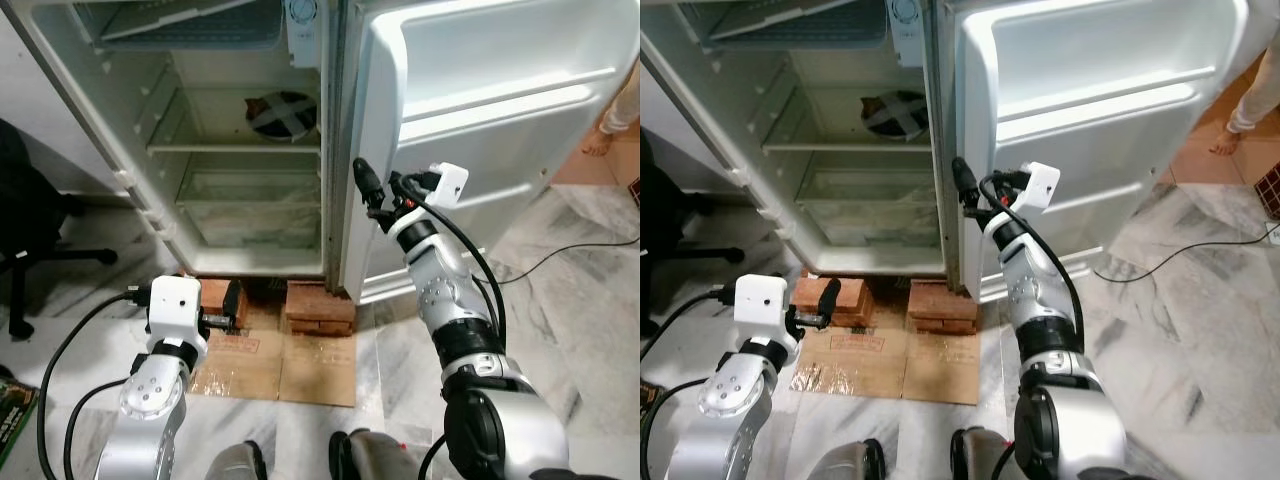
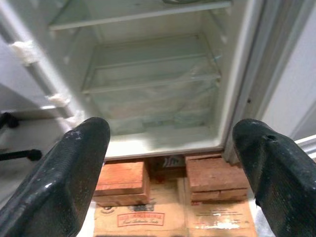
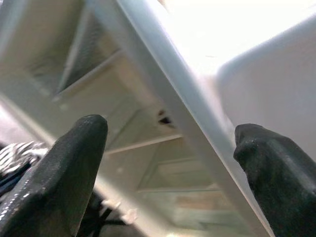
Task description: Restocking fridge
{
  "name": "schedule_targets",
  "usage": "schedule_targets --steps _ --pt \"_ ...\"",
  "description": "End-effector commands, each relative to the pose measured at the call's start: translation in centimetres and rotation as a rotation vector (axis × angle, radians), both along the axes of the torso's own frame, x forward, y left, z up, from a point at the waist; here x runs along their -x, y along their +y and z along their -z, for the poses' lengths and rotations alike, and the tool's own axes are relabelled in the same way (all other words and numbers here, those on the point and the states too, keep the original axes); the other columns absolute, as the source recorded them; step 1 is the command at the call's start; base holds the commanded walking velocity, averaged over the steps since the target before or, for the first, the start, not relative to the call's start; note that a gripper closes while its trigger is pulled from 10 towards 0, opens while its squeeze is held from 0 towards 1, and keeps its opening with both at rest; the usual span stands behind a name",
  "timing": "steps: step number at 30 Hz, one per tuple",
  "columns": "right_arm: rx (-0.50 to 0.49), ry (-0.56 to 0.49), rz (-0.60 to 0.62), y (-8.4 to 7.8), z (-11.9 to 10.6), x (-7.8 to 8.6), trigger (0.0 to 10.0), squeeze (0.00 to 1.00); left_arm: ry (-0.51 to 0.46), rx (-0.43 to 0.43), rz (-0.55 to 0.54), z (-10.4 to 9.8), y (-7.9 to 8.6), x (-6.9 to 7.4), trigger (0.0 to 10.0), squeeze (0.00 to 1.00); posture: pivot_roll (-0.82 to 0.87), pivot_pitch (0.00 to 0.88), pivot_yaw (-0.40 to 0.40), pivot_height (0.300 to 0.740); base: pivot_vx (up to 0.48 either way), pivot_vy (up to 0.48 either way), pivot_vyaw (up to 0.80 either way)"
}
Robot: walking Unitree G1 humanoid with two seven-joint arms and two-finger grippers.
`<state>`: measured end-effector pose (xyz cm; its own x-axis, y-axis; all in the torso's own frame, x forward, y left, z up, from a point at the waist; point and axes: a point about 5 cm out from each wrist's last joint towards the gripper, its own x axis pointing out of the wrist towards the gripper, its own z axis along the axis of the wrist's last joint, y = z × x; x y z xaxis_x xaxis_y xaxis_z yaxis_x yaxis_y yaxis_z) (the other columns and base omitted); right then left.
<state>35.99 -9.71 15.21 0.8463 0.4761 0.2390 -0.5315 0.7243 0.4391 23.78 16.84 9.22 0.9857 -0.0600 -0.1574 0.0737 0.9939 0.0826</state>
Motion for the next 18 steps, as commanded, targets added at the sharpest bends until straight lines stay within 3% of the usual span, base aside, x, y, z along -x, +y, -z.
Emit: schedule_targets --steps 1,6,8,9,10,12,13,14,15,16,18 --pt "0.048 -0.149 -0.351 6.9 -2.6 1.7 10.0 0.0 0.012 -0.017 -0.011 0.3 0.3 0.1 10.0 0.0 0.14 0.156 0.044 0.74 0.0 0.0 0.0" --pt "0.189 -0.236 -0.592 10.3 -1.9 5.5 10.0 0.0 0.006 -0.008 -0.011 0.3 -0.1 -0.5 10.0 0.0 0.12 0.142 0.04 0.74 0.0 0.0 0.0" --pt "0.196 -0.239 -0.61 10.6 -1.8 5.9 10.0 0.0 0.006 -0.005 -0.012 0.4 -0.1 -0.5 10.0 0.0 0.12 0.142 0.04 0.74 0.0 0.0 0.0" --pt "0.279 -0.285 -0.61 10.8 -1.7 6.6 10.0 0.0 0.005 -0.007 -0.018 0.4 -0.2 -0.7 10.0 0.0 0.11 0.137 0.036 0.74 0.0 0.0 0.0" --pt "0.279 -0.285 -0.61 10.8 -1.7 6.6 10.0 0.0 0.005 -0.007 -0.018 0.4 -0.2 -0.7 10.0 0.0 0.11 0.137 0.036 0.74 0.0 0.0 0.0" --pt "0.442 -0.451 -0.474 10.2 -2.9 6.6 10.0 0.0 0.005 -0.011 -0.037 0.4 -0.3 -0.9 10.0 0.0 0.11 0.133 0.037 0.74 0.0 0.0 0.0" --pt "0.468 -0.568 -0.363 9.3 -5.3 6.7 10.0 0.0 0.006 -0.009 -0.039 0.5 -0.3 -1.1 10.0 0.0 0.08 0.132 0.04 0.74 0.0 0.0 0.0" --pt "0.468 -0.568 -0.363 9.3 -5.3 6.7 10.0 0.0 0.006 -0.009 -0.039 0.5 -0.3 -1.1 10.0 0.0 0.08 0.132 0.04 0.74 0.0 0.0 0.0" --pt "0.459 -0.65 -0.26 8.2 -7.8 6.9 10.0 0.0 0.014 0.002 -0.04 0.7 -0.3 -1.2 10.0 0.0 0.06 0.129 0.041 0.74 0.0 0.0 0.0" --pt "0.459 -0.65 -0.26 8.2 -7.8 6.9 10.0 0.0 0.014 0.002 -0.04 0.7 -0.3 -1.2 10.0 0.0 0.06 0.129 0.041 0.74 0.0 0.0 0.0" --pt "0.47 -0.769 -0.089 6.0 -11.6 7.6 10.0 0.0 0.024 0.016 -0.025 1.0 -0.5 -1.7 10.0 0.0 0.0 0.113 0.043 0.74 -0.142 0.0 0.0"
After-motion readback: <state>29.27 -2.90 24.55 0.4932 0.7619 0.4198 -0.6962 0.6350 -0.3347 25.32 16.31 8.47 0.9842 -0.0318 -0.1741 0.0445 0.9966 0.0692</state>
